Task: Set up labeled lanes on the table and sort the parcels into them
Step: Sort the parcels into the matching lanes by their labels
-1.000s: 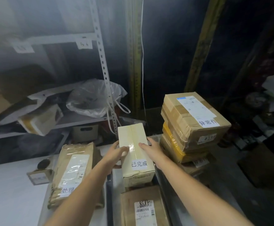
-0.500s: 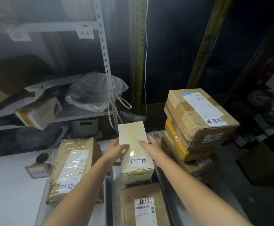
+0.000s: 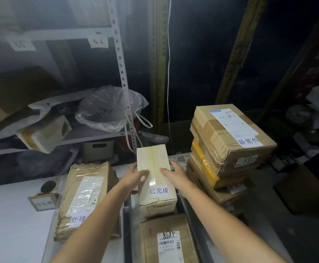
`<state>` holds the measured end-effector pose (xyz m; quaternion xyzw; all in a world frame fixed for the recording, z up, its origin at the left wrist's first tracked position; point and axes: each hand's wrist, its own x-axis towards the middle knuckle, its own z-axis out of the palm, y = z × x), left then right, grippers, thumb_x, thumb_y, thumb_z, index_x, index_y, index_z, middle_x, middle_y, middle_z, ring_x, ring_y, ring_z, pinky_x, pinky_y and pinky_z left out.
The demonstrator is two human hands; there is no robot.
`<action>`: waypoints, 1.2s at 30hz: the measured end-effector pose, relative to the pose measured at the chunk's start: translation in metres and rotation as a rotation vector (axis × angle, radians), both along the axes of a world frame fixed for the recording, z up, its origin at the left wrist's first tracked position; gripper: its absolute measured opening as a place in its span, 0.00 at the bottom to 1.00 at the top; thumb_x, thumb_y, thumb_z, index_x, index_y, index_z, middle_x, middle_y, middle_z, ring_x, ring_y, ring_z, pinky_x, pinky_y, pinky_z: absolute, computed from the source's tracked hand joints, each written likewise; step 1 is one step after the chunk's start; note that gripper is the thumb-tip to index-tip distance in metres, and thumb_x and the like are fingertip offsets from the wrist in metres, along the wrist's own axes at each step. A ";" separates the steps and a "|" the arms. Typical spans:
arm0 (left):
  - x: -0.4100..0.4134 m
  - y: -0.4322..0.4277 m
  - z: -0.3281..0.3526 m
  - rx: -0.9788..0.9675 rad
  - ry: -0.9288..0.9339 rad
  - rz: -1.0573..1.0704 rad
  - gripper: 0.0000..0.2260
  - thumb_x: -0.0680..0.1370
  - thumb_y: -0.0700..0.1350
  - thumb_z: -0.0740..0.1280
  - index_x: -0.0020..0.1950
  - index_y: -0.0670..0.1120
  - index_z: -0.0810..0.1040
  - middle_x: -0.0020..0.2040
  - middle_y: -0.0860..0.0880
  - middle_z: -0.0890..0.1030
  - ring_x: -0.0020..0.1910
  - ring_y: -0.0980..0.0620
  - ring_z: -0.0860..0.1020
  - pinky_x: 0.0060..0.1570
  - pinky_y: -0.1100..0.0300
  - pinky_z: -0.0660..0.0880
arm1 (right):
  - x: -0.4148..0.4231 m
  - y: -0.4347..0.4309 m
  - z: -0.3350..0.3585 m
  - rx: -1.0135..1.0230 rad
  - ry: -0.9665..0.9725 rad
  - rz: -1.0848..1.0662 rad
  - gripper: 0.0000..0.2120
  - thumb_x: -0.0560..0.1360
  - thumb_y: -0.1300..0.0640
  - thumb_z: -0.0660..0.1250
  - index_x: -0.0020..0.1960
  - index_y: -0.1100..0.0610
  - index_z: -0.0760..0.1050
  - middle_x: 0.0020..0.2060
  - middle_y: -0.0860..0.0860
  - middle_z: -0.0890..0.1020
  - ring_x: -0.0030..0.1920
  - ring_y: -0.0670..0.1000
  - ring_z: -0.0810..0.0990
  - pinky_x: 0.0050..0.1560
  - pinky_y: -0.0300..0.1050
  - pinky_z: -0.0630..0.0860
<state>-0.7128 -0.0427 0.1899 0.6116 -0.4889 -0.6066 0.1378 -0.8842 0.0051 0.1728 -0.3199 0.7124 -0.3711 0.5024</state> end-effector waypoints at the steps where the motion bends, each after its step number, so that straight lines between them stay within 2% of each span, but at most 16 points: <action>1: 0.002 -0.001 0.000 0.004 -0.004 0.006 0.28 0.79 0.52 0.68 0.76 0.56 0.60 0.68 0.46 0.74 0.62 0.44 0.76 0.62 0.43 0.75 | 0.000 0.000 0.000 -0.002 0.000 0.002 0.24 0.79 0.50 0.68 0.72 0.47 0.65 0.60 0.52 0.80 0.52 0.52 0.84 0.50 0.51 0.84; 3: 0.006 -0.003 0.000 0.013 -0.005 0.014 0.30 0.78 0.54 0.68 0.76 0.57 0.60 0.69 0.46 0.73 0.64 0.43 0.75 0.63 0.41 0.74 | 0.000 0.000 0.000 -0.004 0.005 -0.001 0.23 0.79 0.50 0.69 0.71 0.46 0.66 0.60 0.51 0.80 0.52 0.52 0.84 0.52 0.53 0.83; 7: 0.007 -0.002 0.002 -0.013 -0.030 0.027 0.31 0.79 0.53 0.68 0.78 0.56 0.58 0.75 0.45 0.66 0.71 0.41 0.69 0.64 0.43 0.73 | -0.003 0.001 0.000 0.009 -0.001 -0.016 0.18 0.78 0.49 0.69 0.65 0.45 0.67 0.56 0.50 0.81 0.51 0.53 0.84 0.54 0.56 0.83; 11: 0.007 -0.001 0.003 -0.031 -0.057 0.022 0.29 0.80 0.54 0.67 0.78 0.55 0.60 0.75 0.45 0.67 0.69 0.43 0.70 0.65 0.42 0.73 | -0.008 0.001 0.004 0.030 0.030 -0.039 0.13 0.79 0.50 0.67 0.61 0.45 0.67 0.54 0.50 0.81 0.51 0.53 0.84 0.54 0.55 0.83; 16: 0.002 0.001 0.007 -0.036 -0.065 0.003 0.28 0.79 0.55 0.67 0.77 0.55 0.62 0.72 0.45 0.69 0.66 0.45 0.72 0.63 0.43 0.75 | -0.011 0.002 0.008 0.055 0.067 -0.039 0.18 0.80 0.49 0.67 0.68 0.50 0.69 0.54 0.51 0.82 0.48 0.52 0.84 0.44 0.48 0.83; 23: -0.006 0.002 0.013 -0.042 -0.076 -0.015 0.27 0.80 0.55 0.67 0.77 0.55 0.62 0.75 0.45 0.67 0.69 0.42 0.70 0.62 0.42 0.75 | -0.012 0.005 0.013 0.079 0.101 -0.056 0.27 0.80 0.48 0.66 0.75 0.51 0.63 0.60 0.53 0.80 0.47 0.51 0.83 0.39 0.44 0.80; 26: -0.009 0.002 0.019 -0.064 -0.093 -0.012 0.27 0.80 0.54 0.66 0.77 0.54 0.62 0.75 0.44 0.66 0.70 0.42 0.70 0.63 0.42 0.74 | -0.014 0.008 0.020 0.083 0.149 -0.037 0.27 0.80 0.48 0.65 0.76 0.52 0.63 0.63 0.52 0.78 0.47 0.49 0.80 0.40 0.43 0.77; 28: -0.009 0.002 0.028 -0.092 -0.111 -0.019 0.27 0.81 0.52 0.66 0.78 0.53 0.61 0.75 0.45 0.67 0.70 0.42 0.70 0.63 0.42 0.74 | -0.016 0.009 0.027 0.067 0.231 0.002 0.26 0.81 0.48 0.65 0.75 0.53 0.64 0.65 0.52 0.77 0.50 0.50 0.78 0.45 0.45 0.76; 31: -0.006 0.001 0.044 -0.180 -0.195 -0.089 0.26 0.82 0.53 0.64 0.78 0.51 0.62 0.74 0.45 0.69 0.68 0.42 0.72 0.63 0.42 0.74 | -0.017 0.008 0.045 0.059 0.407 0.134 0.23 0.81 0.46 0.64 0.72 0.54 0.67 0.65 0.53 0.77 0.59 0.55 0.78 0.52 0.48 0.74; 34: 0.002 0.006 0.066 -0.324 -0.386 -0.228 0.25 0.81 0.52 0.64 0.77 0.48 0.64 0.73 0.44 0.72 0.67 0.43 0.73 0.66 0.47 0.71 | -0.016 0.004 0.068 0.087 0.655 0.368 0.25 0.79 0.44 0.63 0.73 0.54 0.67 0.66 0.54 0.77 0.64 0.58 0.77 0.62 0.54 0.75; 36: 0.013 0.015 0.082 -0.391 -0.549 -0.341 0.25 0.81 0.52 0.64 0.77 0.48 0.65 0.71 0.44 0.74 0.65 0.44 0.75 0.64 0.51 0.72 | -0.011 0.000 0.085 0.121 0.769 0.539 0.28 0.79 0.44 0.63 0.75 0.54 0.65 0.68 0.55 0.75 0.66 0.59 0.75 0.65 0.55 0.73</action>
